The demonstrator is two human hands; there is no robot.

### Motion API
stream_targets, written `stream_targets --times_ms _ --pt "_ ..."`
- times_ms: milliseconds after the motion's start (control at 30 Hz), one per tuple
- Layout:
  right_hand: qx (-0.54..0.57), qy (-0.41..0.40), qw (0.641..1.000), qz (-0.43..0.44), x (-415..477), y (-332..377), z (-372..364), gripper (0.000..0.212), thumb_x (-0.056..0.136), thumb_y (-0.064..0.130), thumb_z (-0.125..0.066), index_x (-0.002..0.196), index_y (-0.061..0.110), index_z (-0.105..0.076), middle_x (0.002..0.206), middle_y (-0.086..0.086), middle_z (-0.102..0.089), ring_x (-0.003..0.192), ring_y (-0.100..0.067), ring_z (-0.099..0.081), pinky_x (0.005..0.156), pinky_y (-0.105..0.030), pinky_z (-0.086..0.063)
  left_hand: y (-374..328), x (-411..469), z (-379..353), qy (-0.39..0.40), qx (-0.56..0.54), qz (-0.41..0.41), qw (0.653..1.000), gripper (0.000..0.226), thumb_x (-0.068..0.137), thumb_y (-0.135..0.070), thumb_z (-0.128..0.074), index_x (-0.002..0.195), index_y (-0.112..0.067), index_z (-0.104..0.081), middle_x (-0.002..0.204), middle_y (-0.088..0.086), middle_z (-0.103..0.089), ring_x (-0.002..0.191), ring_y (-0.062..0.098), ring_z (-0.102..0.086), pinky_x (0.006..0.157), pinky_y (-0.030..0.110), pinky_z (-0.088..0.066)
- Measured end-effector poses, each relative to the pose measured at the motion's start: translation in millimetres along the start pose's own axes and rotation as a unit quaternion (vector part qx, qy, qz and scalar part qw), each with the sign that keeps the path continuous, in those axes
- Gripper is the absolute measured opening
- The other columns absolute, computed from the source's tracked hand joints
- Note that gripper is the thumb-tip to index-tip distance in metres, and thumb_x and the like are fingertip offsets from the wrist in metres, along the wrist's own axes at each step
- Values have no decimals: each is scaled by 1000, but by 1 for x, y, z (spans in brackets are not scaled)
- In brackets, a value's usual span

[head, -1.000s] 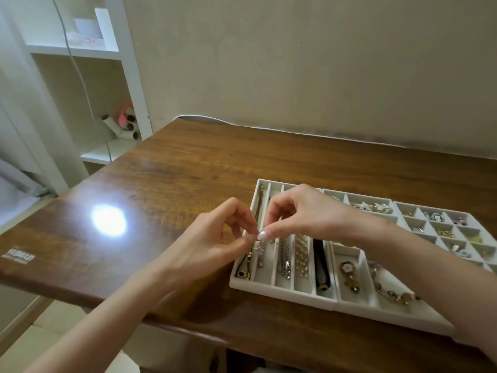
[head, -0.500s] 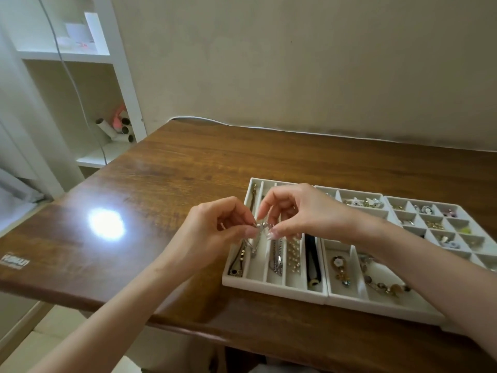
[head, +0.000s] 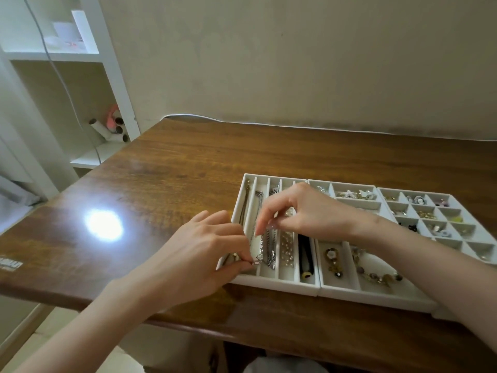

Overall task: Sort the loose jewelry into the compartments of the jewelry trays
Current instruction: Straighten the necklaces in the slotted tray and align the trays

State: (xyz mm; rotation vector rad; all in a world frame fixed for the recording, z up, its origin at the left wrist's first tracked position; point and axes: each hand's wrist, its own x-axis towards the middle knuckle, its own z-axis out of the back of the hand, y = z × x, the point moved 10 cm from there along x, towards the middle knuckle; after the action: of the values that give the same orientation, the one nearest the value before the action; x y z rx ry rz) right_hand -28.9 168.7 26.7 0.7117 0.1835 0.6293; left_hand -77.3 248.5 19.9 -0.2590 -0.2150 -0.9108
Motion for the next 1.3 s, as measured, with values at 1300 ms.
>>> stream_targets --times_ms 1300 --pt "-336 -95 937 -14 48 -32 39 52 75 -10 -47 92 32 -73 101 6 -54 94 -11 -39 95 -36 -34 -8 -8 3 38 -57 -18 997 32 71 -20 -44 91 -35 -65 97 -24 -59 88 2 -43 78 30 -35"
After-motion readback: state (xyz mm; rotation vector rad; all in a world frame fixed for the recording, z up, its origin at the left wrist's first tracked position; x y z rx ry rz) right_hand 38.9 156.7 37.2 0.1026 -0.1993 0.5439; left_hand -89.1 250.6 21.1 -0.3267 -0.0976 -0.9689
